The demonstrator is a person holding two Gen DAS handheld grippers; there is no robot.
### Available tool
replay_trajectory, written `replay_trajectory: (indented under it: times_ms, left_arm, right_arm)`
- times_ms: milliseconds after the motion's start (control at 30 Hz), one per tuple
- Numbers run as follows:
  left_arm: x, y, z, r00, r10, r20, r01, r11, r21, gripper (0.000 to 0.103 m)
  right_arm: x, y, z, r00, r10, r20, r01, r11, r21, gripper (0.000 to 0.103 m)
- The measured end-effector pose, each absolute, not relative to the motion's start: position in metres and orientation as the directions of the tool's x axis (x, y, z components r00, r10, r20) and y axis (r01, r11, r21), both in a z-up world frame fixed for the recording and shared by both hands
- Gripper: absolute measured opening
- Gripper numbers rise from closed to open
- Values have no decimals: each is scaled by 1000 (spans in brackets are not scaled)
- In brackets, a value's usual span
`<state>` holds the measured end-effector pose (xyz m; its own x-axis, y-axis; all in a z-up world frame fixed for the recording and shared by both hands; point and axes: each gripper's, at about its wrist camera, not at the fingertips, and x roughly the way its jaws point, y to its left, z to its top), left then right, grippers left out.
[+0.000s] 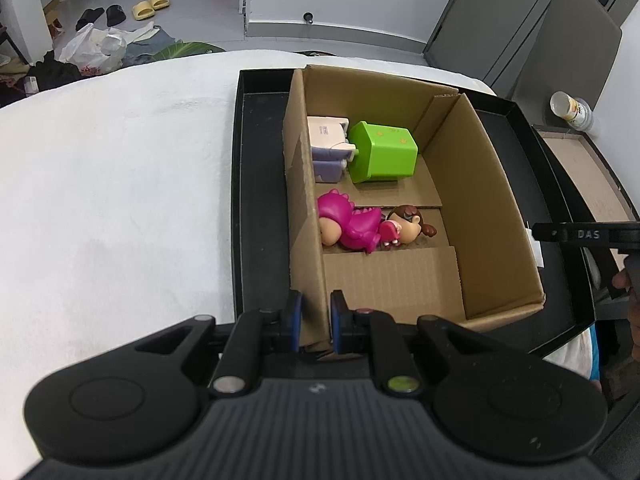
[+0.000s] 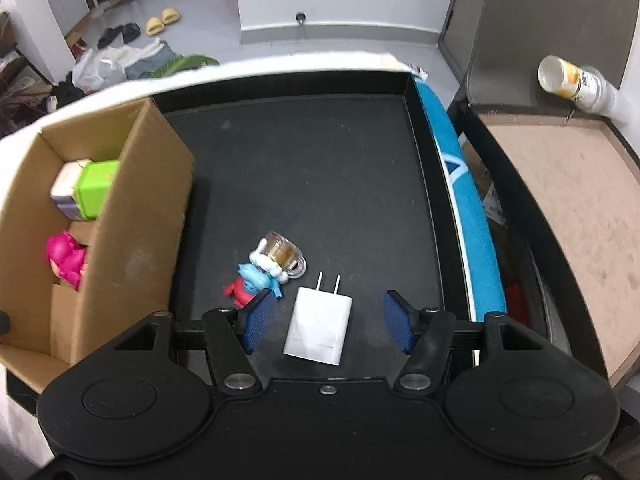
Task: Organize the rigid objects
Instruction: 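Move the right gripper back and close on the white plug charger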
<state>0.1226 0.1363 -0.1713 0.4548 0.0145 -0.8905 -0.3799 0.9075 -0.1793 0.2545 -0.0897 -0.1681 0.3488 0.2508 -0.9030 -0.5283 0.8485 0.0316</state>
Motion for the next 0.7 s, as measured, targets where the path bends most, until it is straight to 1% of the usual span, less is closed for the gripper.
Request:
replay_trajectory:
  times_ms: [233,367,400,467,533,700]
  left_arm:
    - [125,135,-175,451,18,-893,-378,910,-173,14]
    - [125,136,-175,451,16,-893,-380,908,-175,14]
    - [125,136,-175,451,13,-892,-381,907,-179,14]
    - [124,138,-175,451,9,-893,-386,904,-186,14]
    - [124,138,-175,451,9,-893,-387,903,-187,14]
    - [125,138,-175,448,7,-894,-385,904,-186,14]
  right_arm:
    - [255,-85,-184,302,227,-926,-533,846,34,60]
    - [258,-86,-197,279,184,-943,-512,859,16,59]
    - [259,-86,-200,261,180,-948,-508,861,24,56]
    - [258,-86,-202,257,178,-950,-516,857,21,54]
    - [256,-84,-199,255,185,-949,-525,851,25,37]
    - [254,-91,-194,245,197,-949,-512,858,46,36]
